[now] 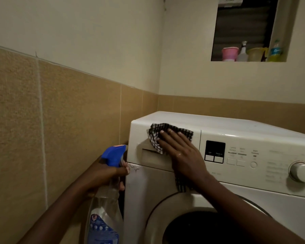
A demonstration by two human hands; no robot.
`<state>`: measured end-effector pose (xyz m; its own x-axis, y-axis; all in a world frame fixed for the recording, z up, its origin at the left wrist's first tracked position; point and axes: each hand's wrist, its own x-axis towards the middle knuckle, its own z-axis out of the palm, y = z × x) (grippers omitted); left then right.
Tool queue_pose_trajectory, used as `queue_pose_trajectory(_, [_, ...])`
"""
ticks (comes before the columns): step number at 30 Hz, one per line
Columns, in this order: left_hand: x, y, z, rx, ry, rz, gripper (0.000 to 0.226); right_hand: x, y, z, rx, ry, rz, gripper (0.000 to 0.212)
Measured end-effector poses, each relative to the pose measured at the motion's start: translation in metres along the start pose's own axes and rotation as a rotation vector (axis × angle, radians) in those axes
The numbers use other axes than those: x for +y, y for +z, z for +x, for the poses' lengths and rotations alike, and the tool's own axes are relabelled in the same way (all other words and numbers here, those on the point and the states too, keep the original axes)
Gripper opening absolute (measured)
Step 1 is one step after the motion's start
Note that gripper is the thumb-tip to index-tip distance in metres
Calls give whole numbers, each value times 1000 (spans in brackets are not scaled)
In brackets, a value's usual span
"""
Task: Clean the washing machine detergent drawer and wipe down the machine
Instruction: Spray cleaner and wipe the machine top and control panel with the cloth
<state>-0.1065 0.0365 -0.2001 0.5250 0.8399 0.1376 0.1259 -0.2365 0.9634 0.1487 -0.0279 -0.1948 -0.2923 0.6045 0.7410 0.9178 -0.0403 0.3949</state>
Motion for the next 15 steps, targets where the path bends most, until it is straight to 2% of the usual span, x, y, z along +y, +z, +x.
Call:
queue_pose_trajectory(3, [-2, 2, 0, -19, -6, 9, 21, 18, -11, -1, 60, 109, 24, 65])
queue_pose_trajectory(8, [-2, 8, -3, -62, -9, 1, 21, 29, -14, -35, 25, 14, -1, 69])
queue_pose_trajectory(12, [-2, 10, -4, -86, 5, 13, 21, 40, -23, -28, 93, 202, 28, 61])
queue_pose_trajectory(15, [-3, 13, -7, -110, -6, 8, 21, 33, -16, -52, 91, 119, 8, 67])
